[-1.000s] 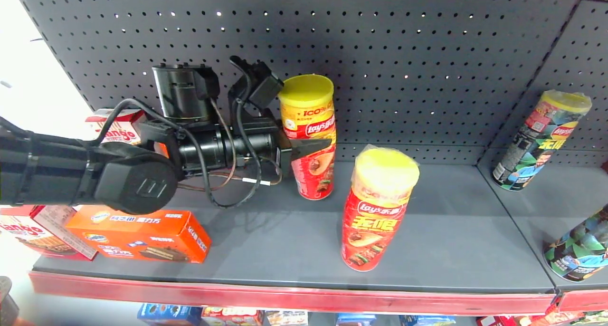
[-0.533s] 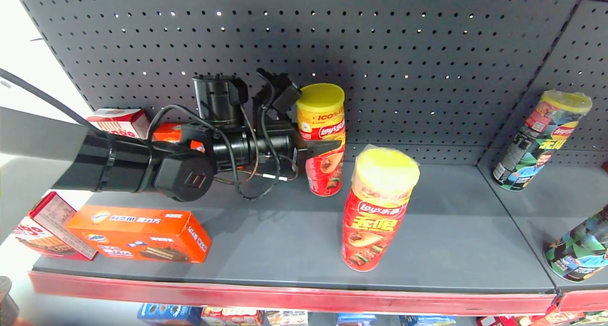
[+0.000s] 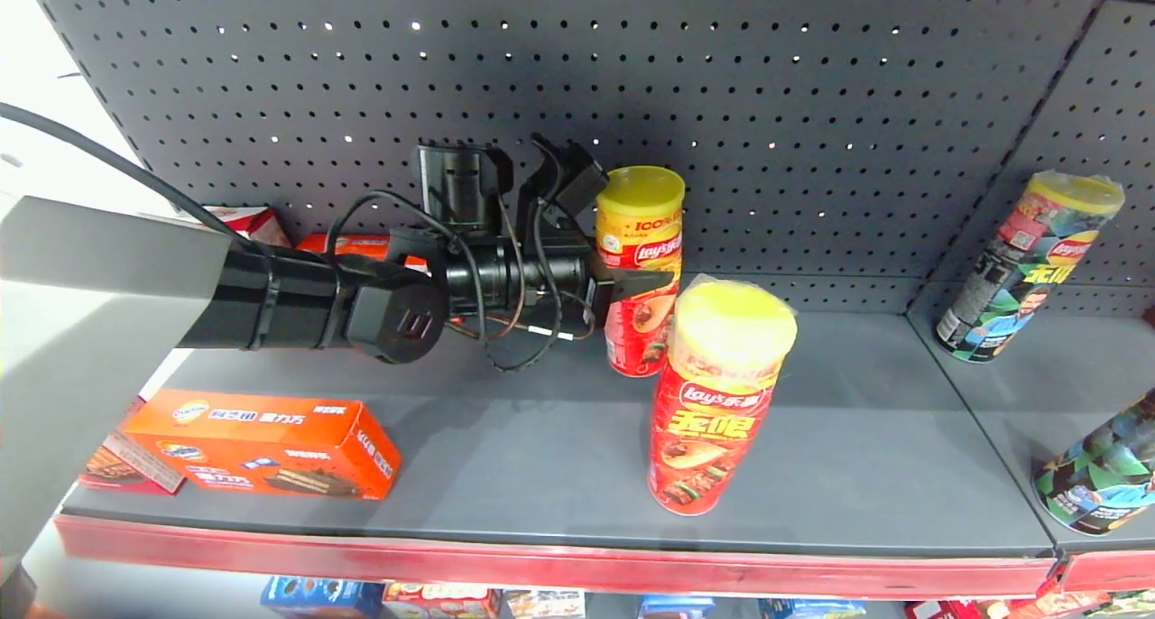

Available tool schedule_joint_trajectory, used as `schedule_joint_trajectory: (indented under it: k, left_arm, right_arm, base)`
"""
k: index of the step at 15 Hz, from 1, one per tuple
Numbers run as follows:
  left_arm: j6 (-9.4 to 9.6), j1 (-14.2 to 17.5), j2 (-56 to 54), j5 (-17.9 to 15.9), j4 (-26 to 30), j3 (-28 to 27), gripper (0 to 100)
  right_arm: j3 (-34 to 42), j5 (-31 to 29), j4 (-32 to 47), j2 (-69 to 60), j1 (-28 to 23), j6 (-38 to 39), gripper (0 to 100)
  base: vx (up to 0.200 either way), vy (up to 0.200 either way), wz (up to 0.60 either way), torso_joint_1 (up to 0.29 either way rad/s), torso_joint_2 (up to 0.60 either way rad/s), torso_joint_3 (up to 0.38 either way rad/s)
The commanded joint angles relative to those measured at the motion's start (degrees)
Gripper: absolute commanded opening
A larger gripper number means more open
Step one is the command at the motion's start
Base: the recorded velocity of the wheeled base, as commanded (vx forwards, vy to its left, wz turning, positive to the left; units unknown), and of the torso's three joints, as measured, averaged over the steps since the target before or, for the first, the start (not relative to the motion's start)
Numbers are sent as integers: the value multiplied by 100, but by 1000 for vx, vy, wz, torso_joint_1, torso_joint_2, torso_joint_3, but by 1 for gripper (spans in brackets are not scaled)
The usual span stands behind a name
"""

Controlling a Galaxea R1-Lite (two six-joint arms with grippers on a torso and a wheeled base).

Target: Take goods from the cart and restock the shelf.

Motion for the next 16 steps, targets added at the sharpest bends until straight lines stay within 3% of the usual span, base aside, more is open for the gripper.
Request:
schedule_joint_trajectory:
  k: [1, 4, 8, 16]
  left_arm:
    - [-1, -18, 72, -1, 89, -76, 0]
    - [16, -18, 81, 8, 494, -349, 0]
    - [262, -18, 151, -1, 599, -366, 0]
    - [350, -97, 248, 8, 582, -331, 0]
  right_arm:
    - [0, 1, 0, 14, 0, -2, 100]
    - [0, 1, 0, 14, 0, -2, 100]
    - [0, 1, 0, 14, 0, -2, 100]
    - [0, 1, 0, 14, 0, -2, 100]
  base:
    - [0, 0, 0, 0, 0, 0]
    - [0, 0, 0, 0, 0, 0]
    - [0, 0, 0, 0, 0, 0]
    - [0, 0, 0, 0, 0, 0]
